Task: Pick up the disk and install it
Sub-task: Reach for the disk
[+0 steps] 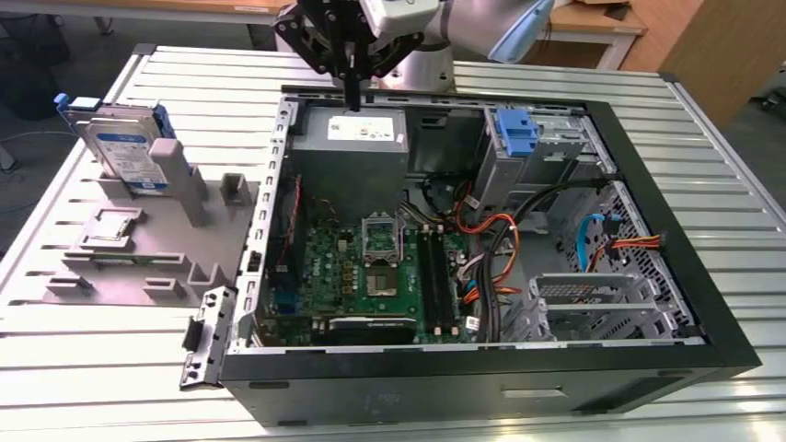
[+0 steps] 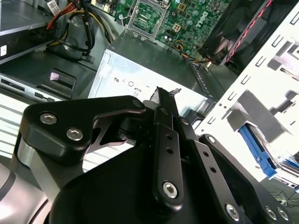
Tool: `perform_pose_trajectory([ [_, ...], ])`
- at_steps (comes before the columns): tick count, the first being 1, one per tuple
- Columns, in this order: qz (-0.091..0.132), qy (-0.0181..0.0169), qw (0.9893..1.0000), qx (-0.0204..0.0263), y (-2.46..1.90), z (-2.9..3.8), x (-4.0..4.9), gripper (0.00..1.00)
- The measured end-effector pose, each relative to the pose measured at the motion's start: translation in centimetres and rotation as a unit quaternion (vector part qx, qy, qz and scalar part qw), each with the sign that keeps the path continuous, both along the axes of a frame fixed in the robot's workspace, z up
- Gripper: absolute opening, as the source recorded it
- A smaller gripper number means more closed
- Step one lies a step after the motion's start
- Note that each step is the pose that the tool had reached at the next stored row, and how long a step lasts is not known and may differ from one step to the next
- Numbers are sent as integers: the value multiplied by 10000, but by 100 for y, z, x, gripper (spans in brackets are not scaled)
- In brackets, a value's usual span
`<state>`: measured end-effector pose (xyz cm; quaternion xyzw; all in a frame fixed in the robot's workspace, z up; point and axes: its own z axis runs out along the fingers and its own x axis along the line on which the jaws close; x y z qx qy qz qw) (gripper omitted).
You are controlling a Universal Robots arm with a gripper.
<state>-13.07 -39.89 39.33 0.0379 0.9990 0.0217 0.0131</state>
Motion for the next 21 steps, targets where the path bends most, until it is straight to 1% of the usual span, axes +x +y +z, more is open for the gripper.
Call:
perform_pose_trajectory([
  [7, 0, 0, 10000, 0, 0, 0, -45, 10],
  [21, 0, 0, 10000, 0, 0, -1, -102, 10],
])
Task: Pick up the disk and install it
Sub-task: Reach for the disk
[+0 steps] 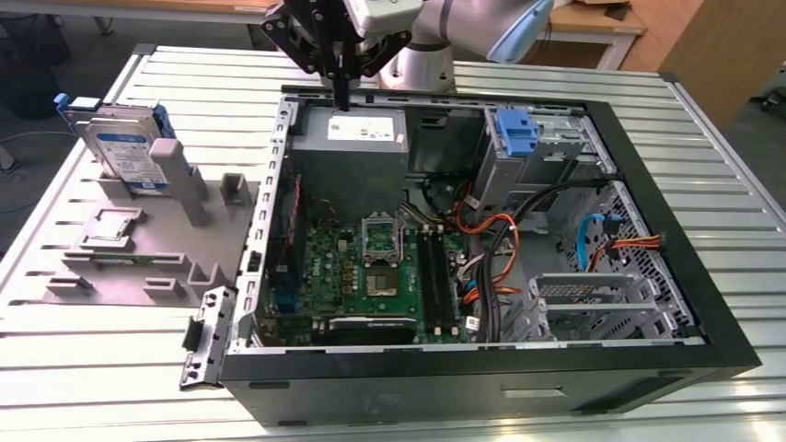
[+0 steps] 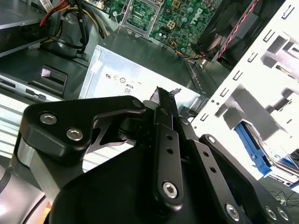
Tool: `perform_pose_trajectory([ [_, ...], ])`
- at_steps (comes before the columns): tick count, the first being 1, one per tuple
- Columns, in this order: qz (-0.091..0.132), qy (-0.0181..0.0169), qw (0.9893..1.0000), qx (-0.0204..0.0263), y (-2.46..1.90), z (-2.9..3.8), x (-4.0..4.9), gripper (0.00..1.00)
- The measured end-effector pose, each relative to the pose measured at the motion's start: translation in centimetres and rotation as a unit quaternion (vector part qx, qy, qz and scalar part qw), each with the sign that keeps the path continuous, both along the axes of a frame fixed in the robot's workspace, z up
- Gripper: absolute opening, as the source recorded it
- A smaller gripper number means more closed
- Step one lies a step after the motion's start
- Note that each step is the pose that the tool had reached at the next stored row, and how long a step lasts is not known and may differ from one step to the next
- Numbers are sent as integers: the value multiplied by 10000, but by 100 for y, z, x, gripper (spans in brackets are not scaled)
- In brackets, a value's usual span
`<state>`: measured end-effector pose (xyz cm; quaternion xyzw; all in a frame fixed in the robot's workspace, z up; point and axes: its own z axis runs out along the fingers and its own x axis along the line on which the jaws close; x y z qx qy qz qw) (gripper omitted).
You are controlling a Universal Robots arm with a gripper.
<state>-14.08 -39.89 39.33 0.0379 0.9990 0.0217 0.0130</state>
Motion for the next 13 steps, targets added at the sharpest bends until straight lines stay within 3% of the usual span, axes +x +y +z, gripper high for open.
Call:
perform_pose_trajectory([
  [13, 0, 0, 10000, 0, 0, -1, -54, 10],
])
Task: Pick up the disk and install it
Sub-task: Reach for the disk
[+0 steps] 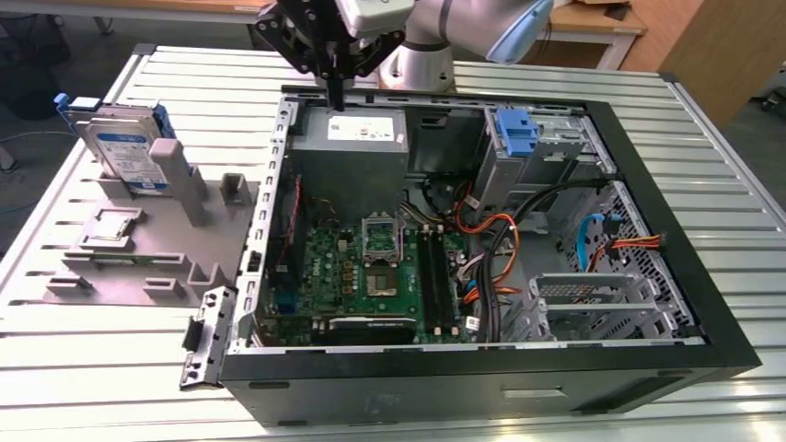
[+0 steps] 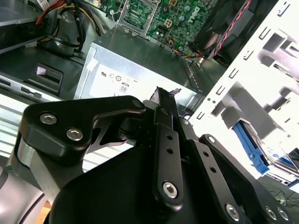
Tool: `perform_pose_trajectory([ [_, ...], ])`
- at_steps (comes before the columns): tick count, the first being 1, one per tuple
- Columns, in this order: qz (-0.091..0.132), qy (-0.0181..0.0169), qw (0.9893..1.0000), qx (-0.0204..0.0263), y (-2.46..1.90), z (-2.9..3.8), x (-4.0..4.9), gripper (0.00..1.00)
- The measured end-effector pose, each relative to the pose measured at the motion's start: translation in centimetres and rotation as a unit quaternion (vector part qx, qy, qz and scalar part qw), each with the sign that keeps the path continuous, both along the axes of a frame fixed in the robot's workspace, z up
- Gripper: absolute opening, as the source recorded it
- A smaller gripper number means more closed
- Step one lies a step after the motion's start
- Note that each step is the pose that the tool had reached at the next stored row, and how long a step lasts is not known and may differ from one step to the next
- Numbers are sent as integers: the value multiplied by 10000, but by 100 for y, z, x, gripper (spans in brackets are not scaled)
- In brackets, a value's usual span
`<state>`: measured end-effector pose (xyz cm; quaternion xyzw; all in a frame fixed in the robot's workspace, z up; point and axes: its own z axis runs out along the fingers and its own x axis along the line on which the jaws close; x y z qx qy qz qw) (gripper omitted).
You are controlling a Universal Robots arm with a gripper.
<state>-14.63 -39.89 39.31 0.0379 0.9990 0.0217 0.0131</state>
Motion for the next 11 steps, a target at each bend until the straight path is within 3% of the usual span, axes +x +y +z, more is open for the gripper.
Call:
perform_pose_trajectory([
  [11, 0, 0, 10000, 0, 0, -1, -43, 10],
])
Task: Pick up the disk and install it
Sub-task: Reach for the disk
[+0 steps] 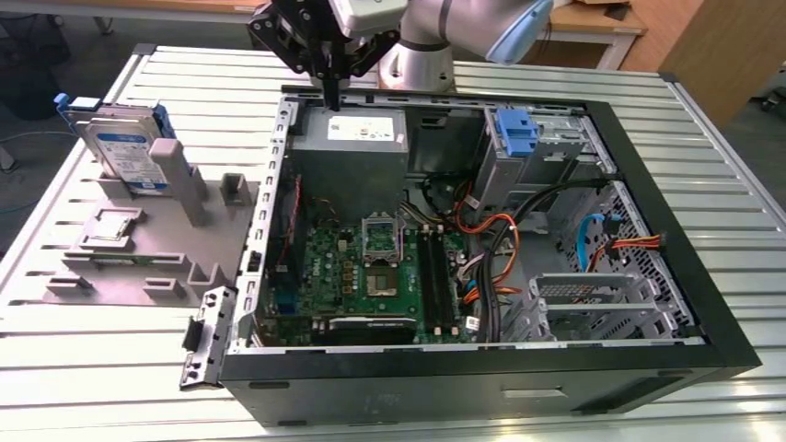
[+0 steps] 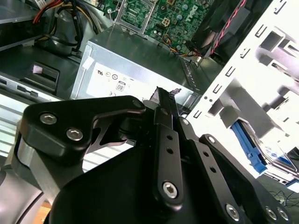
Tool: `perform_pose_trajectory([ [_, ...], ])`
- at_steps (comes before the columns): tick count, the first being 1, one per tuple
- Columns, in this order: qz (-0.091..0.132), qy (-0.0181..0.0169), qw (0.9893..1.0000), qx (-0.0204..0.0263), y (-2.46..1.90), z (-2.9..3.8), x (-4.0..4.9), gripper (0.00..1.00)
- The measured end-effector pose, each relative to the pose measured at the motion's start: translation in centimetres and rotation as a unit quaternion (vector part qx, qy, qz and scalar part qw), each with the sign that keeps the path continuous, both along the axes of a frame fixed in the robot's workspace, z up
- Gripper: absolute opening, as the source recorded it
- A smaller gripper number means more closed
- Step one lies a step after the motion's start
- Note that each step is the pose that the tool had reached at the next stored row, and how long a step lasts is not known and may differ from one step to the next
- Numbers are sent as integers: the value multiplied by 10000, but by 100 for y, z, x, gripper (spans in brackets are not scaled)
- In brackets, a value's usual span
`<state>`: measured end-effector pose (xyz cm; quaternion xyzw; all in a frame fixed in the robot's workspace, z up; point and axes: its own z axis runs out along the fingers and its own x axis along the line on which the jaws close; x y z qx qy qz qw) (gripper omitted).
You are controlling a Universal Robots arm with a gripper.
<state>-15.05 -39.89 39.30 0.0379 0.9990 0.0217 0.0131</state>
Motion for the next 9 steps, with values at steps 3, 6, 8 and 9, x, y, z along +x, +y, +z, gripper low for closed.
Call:
perform_pose_trajectory([
  [3, 0, 0, 10000, 0, 0, 0, -10, 10],
  [6, 0, 0, 10000, 0, 0, -1, -20, 10],
  [8, 0, 0, 10000, 0, 0, -1, -27, 10],
  [9, 0, 0, 10000, 0, 0, -1, -30, 10],
])
